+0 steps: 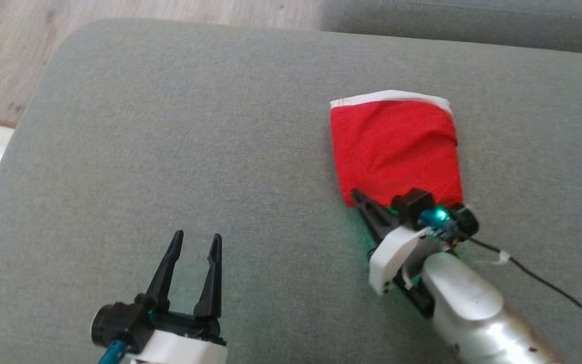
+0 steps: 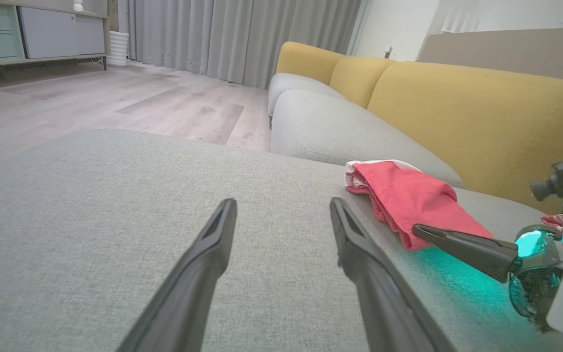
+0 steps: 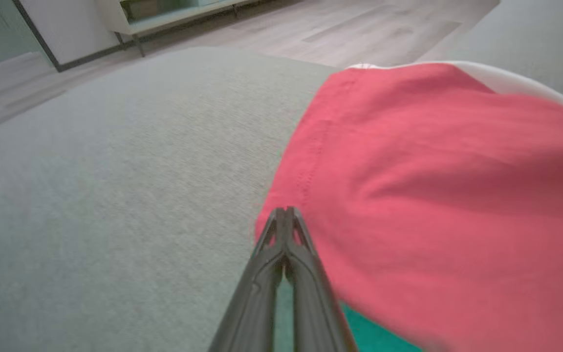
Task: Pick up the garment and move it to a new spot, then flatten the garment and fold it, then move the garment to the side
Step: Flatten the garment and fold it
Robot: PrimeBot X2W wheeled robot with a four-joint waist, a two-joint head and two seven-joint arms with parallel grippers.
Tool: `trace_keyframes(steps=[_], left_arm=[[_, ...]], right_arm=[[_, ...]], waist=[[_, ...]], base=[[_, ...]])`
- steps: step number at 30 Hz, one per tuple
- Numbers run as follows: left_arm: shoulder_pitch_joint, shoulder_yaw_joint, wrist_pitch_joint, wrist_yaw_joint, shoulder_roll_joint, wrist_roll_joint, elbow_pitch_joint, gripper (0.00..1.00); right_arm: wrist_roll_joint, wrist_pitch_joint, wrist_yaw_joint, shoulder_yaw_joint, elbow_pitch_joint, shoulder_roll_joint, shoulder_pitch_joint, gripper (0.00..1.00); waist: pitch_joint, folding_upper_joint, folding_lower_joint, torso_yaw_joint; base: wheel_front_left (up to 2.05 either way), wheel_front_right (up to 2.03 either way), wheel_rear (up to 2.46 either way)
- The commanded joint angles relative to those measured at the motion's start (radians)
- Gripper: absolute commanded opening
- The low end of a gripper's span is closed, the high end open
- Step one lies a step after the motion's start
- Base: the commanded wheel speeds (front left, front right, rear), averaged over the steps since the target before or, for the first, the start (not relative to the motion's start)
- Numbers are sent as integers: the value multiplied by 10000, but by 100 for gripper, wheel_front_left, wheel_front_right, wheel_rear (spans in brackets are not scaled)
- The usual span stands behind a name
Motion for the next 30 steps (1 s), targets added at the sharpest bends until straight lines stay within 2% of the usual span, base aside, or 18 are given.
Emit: trace_keyframes(steps=[1,4,8,10,11,17,21,24,30], left_arm=[[-117,414,-53,39,-11,10,-273,100],[-26,567,-53,39,-11,116,-234,100],[168,776,-53,37,-11,291,-183,100],[292,879,-53,36,-11,411,-87,100],[362,924,-53,34,-11,500,-9,100],[674,1149,-53,24,-9,848,426,100],[750,1329,-53,19,-9,875,493,100],[801,1421,-53,17,-9,880,532,100],[819,1793,-53,86,-10,946,887,100]], right_arm=[[138,-80,75,213,-343,206,26,0],[429,-253,75,339,-631,207,103,0],[171,-499,75,-383,-961,195,386,0],[45,-558,75,-932,-1381,48,726,55],[-108,-570,75,-1228,-1672,-96,926,100],[-743,-581,75,-3265,-3921,-726,2753,100],[-995,-582,75,-4546,-5079,-697,3968,100],[-1203,-582,75,-5035,-5581,-610,4769,100],[-1322,-583,75,-5197,-5798,-541,5628,100]], waist=[[-134,0,0,-153],[-376,0,0,-436],[-837,0,0,-838],[-1054,0,0,-1009],[-1159,0,0,-1087],[-1628,0,0,-1419],[-1749,0,0,-1562],[-1837,0,0,-1620],[-1933,0,0,-1660]], base=[[0,0,0],[0,0,0],[0,0,0],[0,0,0],[0,0,0],[0,0,0],[0,0,0],[0,0,0],[0,0,0]])
